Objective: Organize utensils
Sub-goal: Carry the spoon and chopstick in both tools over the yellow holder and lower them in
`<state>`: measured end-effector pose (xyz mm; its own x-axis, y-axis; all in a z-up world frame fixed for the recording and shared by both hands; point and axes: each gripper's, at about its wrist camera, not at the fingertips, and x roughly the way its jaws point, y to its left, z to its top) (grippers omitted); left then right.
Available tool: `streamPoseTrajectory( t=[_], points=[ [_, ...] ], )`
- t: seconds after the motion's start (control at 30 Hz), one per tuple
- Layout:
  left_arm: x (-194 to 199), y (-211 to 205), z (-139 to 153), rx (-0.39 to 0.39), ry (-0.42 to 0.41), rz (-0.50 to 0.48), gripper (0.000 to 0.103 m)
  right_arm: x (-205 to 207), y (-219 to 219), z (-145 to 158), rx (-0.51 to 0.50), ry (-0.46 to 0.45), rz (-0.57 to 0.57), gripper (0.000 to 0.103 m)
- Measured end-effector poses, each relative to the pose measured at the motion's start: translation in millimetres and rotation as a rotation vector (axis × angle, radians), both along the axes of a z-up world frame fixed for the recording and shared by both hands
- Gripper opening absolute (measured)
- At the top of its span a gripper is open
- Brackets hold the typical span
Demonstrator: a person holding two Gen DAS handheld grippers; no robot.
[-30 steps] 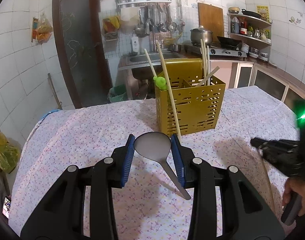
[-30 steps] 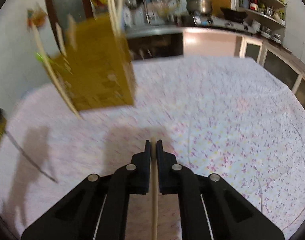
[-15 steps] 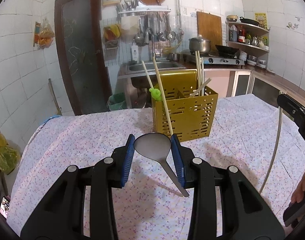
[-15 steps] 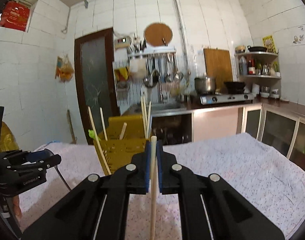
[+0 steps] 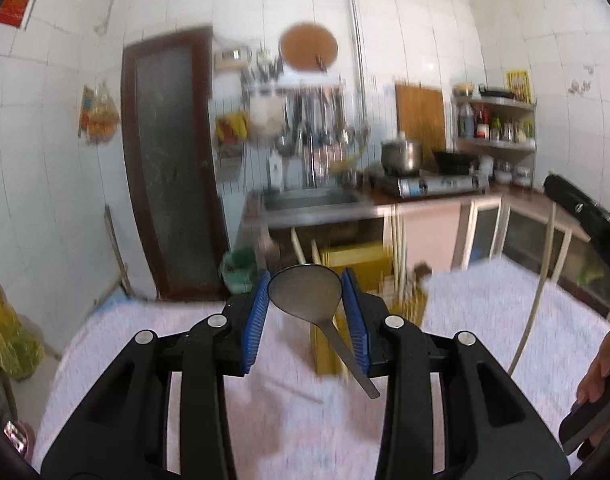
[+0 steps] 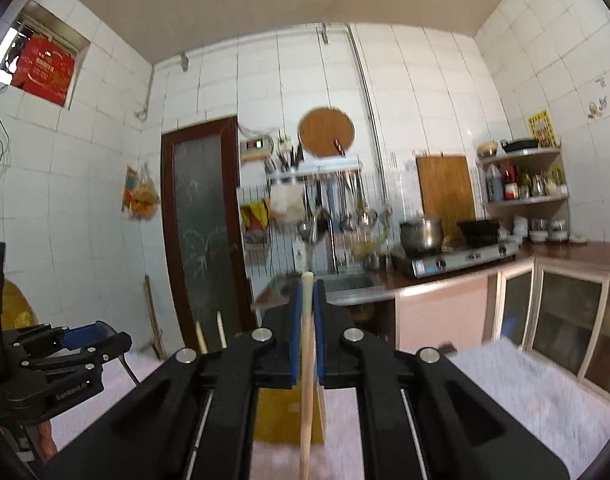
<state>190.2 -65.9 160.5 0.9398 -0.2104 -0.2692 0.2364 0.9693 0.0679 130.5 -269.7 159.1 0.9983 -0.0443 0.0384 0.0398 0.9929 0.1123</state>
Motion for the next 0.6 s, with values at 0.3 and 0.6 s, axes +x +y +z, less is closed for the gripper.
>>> streamPoseTrajectory(
  t=[0.3,0.6],
  points=[
    [77,-34,44,0.034,-0.091,0.053,0.036,59,3,53,0.014,-0.127,-0.002,0.006],
    [138,-57,7,0.102,-0.037,0.059,0.036,141,2,35,0.001,-0.109,0.021,0.006]
  ],
)
